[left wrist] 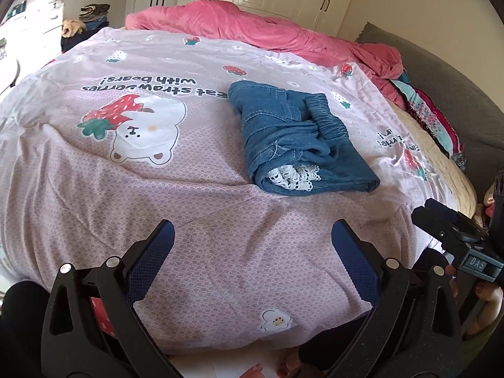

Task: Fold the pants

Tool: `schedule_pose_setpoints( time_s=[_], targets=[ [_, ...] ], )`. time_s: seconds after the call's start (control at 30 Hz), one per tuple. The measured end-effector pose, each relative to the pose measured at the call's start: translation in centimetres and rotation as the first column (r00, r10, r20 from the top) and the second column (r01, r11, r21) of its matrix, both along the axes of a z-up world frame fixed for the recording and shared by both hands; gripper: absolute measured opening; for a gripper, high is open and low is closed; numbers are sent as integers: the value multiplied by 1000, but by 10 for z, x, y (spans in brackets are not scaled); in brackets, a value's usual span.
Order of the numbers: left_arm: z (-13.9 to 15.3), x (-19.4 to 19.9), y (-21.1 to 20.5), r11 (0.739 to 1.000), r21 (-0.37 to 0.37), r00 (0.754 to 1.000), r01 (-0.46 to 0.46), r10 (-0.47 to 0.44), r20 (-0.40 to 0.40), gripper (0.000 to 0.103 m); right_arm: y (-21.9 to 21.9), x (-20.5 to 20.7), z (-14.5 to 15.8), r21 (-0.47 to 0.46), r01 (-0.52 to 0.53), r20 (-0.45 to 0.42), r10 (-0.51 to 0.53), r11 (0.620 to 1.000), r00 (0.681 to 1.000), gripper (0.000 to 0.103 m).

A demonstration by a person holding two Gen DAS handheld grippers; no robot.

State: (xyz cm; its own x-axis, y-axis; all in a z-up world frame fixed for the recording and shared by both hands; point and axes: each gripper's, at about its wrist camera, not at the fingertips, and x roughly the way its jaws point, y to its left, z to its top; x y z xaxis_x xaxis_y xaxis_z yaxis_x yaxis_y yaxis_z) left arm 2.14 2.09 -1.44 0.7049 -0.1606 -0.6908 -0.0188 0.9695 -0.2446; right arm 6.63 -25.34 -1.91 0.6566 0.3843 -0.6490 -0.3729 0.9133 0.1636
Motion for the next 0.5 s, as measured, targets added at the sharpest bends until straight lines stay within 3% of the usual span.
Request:
schedule_pose_setpoints(
  time_s=[0.5],
  targets=[
    [1, 1, 0, 1000, 9, 1000, -8, 8, -5, 94, 0, 1, -3, 10, -5, -16, 5, 1000, 1000, 99]
  ],
)
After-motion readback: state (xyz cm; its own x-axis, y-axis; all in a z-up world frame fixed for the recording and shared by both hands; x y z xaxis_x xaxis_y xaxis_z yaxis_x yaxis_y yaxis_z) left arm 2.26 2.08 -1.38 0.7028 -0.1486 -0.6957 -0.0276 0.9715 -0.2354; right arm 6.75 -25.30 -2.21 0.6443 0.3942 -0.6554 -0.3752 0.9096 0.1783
